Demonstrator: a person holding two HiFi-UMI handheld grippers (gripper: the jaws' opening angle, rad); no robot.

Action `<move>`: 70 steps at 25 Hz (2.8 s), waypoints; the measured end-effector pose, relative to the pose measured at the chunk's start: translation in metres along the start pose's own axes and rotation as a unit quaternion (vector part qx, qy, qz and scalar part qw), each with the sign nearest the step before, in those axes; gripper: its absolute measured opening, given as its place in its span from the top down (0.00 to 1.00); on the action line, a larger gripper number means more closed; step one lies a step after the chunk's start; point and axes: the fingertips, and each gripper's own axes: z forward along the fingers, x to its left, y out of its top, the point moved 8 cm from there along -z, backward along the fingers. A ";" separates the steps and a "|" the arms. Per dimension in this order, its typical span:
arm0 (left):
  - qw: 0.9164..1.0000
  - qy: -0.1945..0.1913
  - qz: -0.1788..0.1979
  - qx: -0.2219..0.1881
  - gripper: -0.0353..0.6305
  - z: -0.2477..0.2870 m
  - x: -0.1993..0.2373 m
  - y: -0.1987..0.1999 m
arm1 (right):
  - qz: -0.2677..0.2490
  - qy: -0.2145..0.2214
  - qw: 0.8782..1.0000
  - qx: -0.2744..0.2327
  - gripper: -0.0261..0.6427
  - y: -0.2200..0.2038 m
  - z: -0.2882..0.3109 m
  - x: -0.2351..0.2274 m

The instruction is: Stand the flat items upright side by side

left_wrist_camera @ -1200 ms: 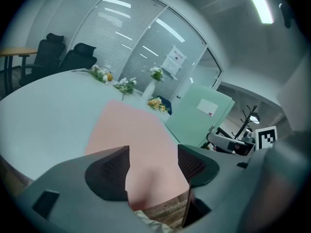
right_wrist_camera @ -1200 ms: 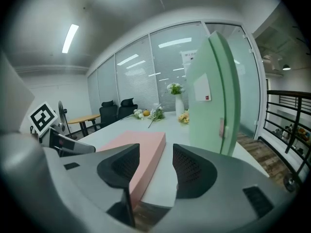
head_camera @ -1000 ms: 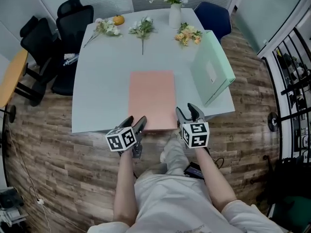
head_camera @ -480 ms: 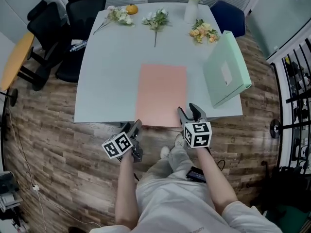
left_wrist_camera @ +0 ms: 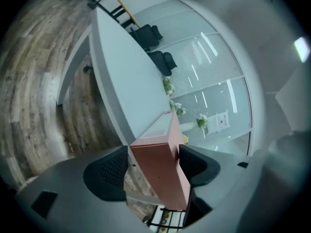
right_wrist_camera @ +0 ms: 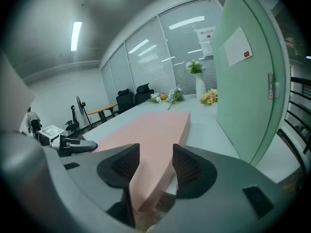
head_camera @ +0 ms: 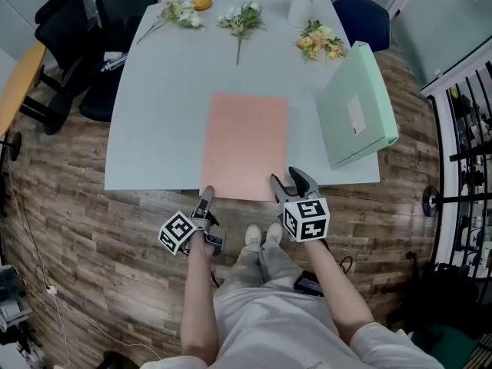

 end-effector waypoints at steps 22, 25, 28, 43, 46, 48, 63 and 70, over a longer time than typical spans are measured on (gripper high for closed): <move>0.989 -0.105 -0.099 -0.040 0.47 0.029 0.005 -0.032 | 0.010 0.046 0.999 0.014 0.64 -0.018 -0.011 -0.015; 0.988 -0.106 -0.109 -0.034 0.47 0.035 0.006 -0.036 | 0.007 0.051 0.999 0.014 0.64 -0.017 -0.011 -0.014; 0.985 -0.114 -0.124 -0.039 0.47 0.040 0.006 -0.039 | 0.006 0.055 0.998 0.016 0.64 -0.018 -0.010 -0.014; 0.996 -0.058 -0.021 -0.061 0.48 0.014 -0.038 -0.034 | 0.006 0.068 0.997 0.025 0.64 -0.006 -0.011 -0.006; 0.996 -0.049 0.021 -0.068 0.49 0.011 -0.053 -0.027 | 0.009 0.069 0.997 0.021 0.64 0.001 -0.012 -0.005; 0.995 -0.043 0.049 -0.069 0.49 0.010 -0.064 -0.023 | 0.011 0.068 0.997 0.015 0.64 0.007 -0.012 -0.004; 0.979 -0.013 0.196 -0.062 0.49 0.013 -0.121 -0.010 | 0.058 0.072 0.995 -0.023 0.64 0.049 -0.014 -0.012; 0.963 0.009 0.263 -0.060 0.49 0.015 -0.135 -0.013 | 0.066 0.072 0.995 -0.034 0.64 0.065 -0.018 -0.012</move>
